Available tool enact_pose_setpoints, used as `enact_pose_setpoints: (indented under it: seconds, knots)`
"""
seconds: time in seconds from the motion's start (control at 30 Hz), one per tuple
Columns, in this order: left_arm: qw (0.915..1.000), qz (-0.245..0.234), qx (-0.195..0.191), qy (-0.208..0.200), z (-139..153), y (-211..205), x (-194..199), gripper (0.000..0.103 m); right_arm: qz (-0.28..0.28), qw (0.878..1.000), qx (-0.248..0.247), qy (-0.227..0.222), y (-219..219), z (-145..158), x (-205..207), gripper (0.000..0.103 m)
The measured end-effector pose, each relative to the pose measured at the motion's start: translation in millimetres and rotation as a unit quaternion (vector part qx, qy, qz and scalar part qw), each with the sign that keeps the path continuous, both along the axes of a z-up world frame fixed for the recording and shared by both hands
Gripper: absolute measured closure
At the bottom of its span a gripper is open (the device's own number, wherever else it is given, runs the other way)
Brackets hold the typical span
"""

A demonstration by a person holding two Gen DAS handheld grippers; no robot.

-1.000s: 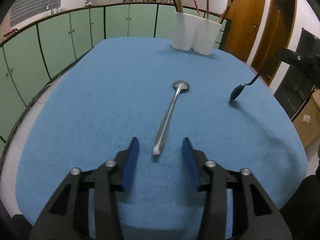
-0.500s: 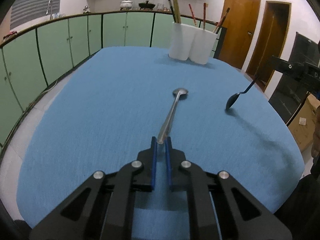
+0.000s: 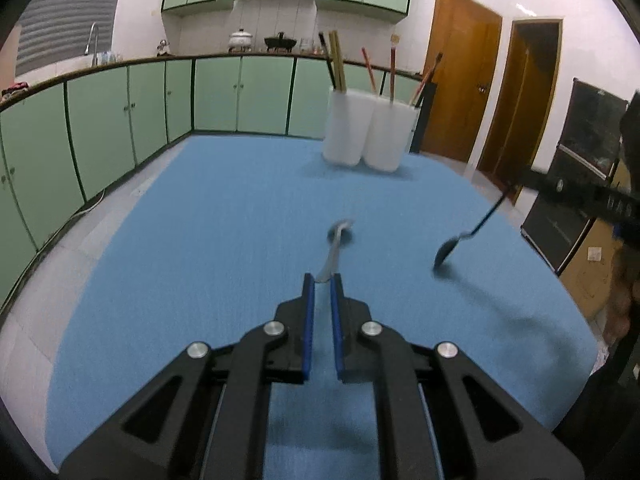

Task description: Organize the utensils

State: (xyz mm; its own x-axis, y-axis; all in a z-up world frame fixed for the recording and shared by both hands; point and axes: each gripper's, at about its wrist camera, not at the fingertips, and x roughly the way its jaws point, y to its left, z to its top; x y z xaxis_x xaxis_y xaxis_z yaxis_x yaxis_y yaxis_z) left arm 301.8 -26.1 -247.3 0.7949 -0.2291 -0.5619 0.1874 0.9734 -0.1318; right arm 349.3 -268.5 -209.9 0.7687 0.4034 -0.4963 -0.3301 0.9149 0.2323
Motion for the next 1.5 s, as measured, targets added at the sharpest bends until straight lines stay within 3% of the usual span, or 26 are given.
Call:
enact_pose_setpoints:
  seconds: [0.37, 0.9, 1.5]
  knots:
    - [0.9981, -0.029, 0.015, -0.053, 34, -13, 47, 0.102, 0.005, 1.000, -0.007, 0.004, 3, 1, 5, 0.092]
    - [0.9934, -0.079, 0.028, -0.078, 35, -35, 92, 0.101, 0.007, 1.000, -0.012, 0.020, 3, -5, 9, 0.092]
    - [0.9929, -0.082, 0.025, -0.082, 35, -37, 106, 0.098, 0.003, 1.000, -0.004, 0.021, 6, -5, 21, 0.091]
